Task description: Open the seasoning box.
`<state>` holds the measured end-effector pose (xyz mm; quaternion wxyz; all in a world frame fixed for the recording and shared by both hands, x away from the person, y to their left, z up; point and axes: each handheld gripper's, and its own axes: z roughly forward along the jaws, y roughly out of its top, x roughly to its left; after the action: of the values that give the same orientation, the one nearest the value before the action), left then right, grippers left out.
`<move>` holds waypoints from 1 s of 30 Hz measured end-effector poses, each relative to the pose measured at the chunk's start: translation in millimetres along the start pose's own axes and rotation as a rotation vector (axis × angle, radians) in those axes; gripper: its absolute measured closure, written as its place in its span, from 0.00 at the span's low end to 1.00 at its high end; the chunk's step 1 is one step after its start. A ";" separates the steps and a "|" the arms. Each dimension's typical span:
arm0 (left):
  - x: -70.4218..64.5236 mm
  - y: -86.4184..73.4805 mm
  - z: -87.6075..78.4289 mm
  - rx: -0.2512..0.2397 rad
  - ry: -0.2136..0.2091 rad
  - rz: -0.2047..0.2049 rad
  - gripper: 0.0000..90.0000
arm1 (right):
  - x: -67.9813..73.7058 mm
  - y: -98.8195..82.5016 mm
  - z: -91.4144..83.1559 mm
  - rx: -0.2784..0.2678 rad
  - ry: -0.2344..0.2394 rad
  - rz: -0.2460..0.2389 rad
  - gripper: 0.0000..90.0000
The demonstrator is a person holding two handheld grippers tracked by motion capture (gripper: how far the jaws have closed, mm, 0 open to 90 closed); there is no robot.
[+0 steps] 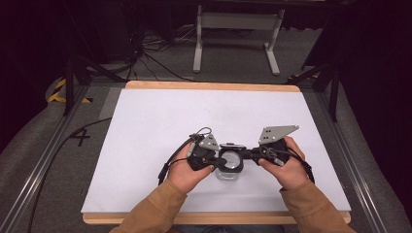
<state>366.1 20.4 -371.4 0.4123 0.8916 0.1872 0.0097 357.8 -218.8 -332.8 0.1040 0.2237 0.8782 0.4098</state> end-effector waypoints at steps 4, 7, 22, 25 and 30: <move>-0.8 0.5 0.5 0.000 0.005 0.008 1.00 | -4.1 3.5 0.7 -0.018 -0.015 0.013 1.00; -1.1 0.5 0.4 0.003 0.008 0.011 1.00 | -9.1 6.1 0.4 -0.041 -0.031 0.034 1.00; -2.0 0.3 0.7 0.000 0.019 0.011 1.00 | -31.0 14.2 9.0 -0.127 -0.101 0.110 1.00; -2.9 1.1 0.3 0.012 0.026 0.024 1.00 | -34.2 15.1 11.7 -0.132 -0.114 0.125 1.00; -2.6 1.1 0.3 0.009 0.030 0.026 1.00 | -38.6 14.9 16.3 -0.133 -0.126 0.142 1.00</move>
<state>364.1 18.7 -370.4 0.4053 0.8955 0.1817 0.0274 402.2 -217.9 -331.9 0.1443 0.3033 0.8228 0.4585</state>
